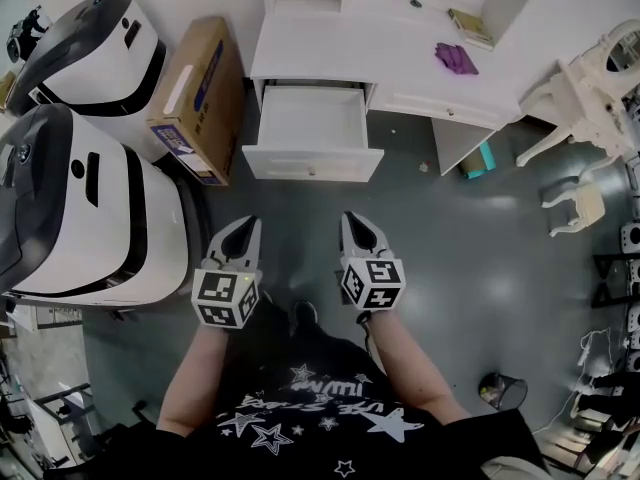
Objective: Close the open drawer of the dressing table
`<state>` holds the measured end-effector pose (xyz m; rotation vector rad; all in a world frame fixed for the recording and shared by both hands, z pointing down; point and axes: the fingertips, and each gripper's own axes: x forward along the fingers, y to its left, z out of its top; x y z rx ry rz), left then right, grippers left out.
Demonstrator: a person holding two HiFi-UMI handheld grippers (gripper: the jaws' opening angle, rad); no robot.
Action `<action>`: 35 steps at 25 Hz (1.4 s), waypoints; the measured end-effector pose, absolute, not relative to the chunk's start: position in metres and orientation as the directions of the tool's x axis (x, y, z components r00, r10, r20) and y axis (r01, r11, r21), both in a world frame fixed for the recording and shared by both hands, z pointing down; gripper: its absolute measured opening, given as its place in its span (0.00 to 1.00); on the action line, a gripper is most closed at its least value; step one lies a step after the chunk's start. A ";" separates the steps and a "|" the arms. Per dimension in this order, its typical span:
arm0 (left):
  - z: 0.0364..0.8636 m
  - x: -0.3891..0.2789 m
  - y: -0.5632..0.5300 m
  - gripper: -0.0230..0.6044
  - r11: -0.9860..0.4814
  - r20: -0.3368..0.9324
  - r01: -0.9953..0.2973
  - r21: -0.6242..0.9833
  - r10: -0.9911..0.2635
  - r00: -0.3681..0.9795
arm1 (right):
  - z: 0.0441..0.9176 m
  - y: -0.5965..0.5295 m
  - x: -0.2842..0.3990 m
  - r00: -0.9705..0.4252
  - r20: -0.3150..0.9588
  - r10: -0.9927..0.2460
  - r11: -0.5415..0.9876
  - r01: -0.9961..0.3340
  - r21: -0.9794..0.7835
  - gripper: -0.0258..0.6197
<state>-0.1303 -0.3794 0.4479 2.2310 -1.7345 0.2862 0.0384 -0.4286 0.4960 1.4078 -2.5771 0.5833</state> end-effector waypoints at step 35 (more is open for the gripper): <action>0.595 -0.216 -0.539 0.05 -0.243 0.491 -0.937 0.249 -0.802 0.339 | 0.670 -0.566 -0.046 -0.353 0.594 -0.723 0.310 -0.934 -0.178 0.13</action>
